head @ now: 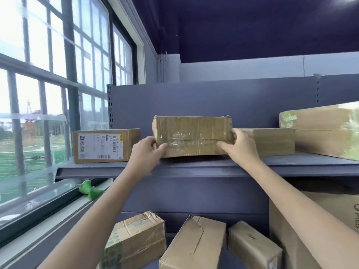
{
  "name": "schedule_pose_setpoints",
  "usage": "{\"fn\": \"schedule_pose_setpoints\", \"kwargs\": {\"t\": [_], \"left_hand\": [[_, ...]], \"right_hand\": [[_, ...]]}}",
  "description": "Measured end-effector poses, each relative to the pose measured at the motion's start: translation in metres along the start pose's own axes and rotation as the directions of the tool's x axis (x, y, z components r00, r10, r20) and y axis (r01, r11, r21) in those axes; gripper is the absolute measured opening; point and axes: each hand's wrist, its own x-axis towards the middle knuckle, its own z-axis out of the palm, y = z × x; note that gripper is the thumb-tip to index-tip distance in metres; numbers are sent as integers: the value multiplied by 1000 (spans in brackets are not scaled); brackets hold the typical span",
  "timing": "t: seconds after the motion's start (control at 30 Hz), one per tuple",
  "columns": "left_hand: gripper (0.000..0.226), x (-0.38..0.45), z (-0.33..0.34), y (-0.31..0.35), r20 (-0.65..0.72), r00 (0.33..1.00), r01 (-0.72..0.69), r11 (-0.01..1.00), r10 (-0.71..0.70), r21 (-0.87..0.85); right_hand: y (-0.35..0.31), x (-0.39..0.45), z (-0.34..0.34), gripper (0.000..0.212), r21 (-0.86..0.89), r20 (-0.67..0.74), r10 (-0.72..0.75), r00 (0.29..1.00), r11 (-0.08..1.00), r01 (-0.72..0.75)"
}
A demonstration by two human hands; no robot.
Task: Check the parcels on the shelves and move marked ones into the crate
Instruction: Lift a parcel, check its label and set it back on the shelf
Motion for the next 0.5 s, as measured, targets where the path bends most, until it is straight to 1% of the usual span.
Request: {"fn": "schedule_pose_setpoints", "kwargs": {"t": [0.1, 0.23, 0.3, 0.4, 0.47, 0.5], "left_hand": [[51, -6, -8, 7, -77, 997, -27, 992, 17, -122], [70, -14, -22, 20, -95, 994, -75, 963, 51, -261], [66, -17, -32, 26, -107, 991, -112, 939, 82, -325], [47, -17, -45, 33, -152, 980, -173, 926, 128, -335], [39, -18, -53, 34, -176, 973, -201, 917, 147, -345], [37, -18, -56, 32, -173, 975, -196, 905, 139, -378]], "right_hand": [[-7, -12, -14, 66, 123, -53, -112, 992, 985, 118], [-21, -21, -31, 66, 208, -102, -196, 975, 954, 214], [-29, -25, -40, 67, 239, -128, -229, 965, 937, 254], [-44, -31, -54, 67, 255, -178, -281, 943, 912, 320], [-55, -36, -61, 68, 315, -217, -286, 933, 885, 344], [-59, -38, -64, 68, 354, -233, -276, 932, 869, 346]]}}
